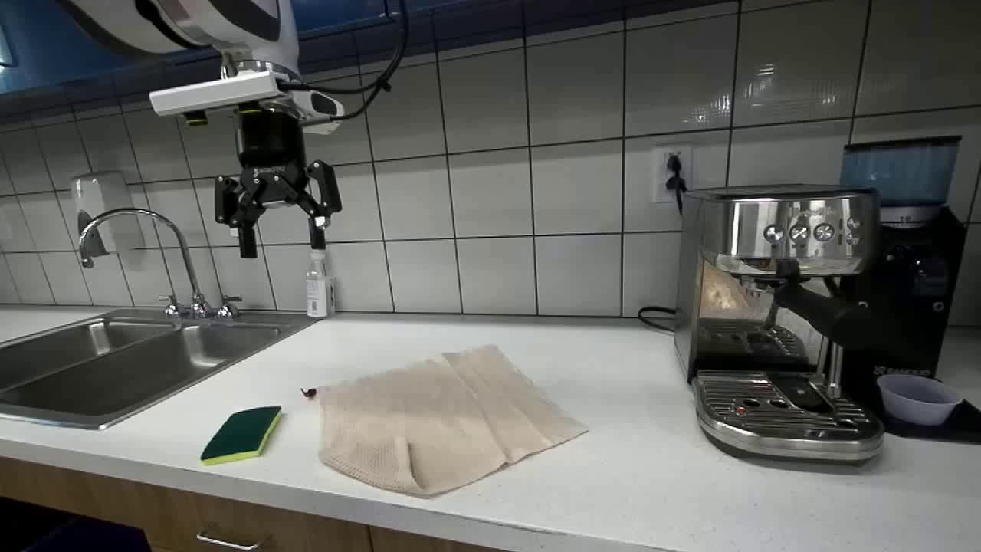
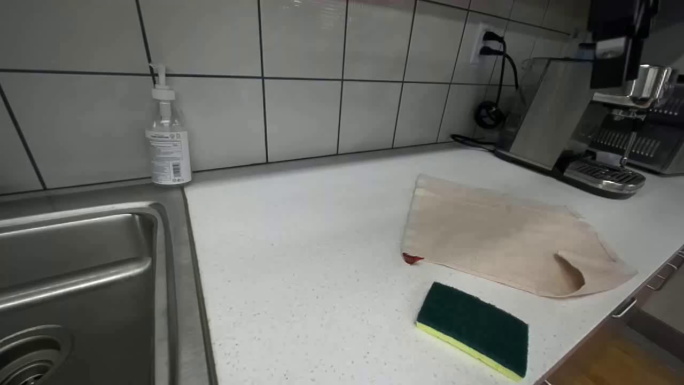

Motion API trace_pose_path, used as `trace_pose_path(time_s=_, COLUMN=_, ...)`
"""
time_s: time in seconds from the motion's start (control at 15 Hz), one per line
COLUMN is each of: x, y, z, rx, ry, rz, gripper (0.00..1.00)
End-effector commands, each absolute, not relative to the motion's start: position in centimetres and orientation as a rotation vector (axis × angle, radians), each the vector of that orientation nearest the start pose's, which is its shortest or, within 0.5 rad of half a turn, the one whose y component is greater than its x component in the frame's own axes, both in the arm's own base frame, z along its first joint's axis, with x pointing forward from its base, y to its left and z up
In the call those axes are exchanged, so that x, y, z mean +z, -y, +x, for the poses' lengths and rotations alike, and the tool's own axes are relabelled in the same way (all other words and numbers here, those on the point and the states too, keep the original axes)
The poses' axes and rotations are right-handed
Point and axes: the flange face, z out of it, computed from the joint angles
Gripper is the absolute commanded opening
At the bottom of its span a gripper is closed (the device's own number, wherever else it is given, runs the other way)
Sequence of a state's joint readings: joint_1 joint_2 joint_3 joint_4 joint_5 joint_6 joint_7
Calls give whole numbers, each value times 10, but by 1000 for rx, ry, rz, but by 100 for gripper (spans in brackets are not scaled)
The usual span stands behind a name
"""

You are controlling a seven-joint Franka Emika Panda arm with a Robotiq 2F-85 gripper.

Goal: Fold the towel twice

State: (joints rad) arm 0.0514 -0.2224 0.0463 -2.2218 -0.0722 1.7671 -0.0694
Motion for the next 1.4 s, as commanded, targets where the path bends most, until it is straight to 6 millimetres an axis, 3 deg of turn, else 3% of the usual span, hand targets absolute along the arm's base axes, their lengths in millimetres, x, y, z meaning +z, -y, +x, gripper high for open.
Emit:
trace_pose_path(time_s=0.0, x=451, y=-39, z=454, rx=374, ry=299, rz=-3188, gripper=100)
trace_pose_path(time_s=0.67, x=448, y=-38, z=456, rx=347, ry=275, rz=-3192, gripper=100)
trace_pose_path(time_s=1.33, x=426, y=-24, z=457, rx=300, ry=132, rz=-3217, gripper=100)
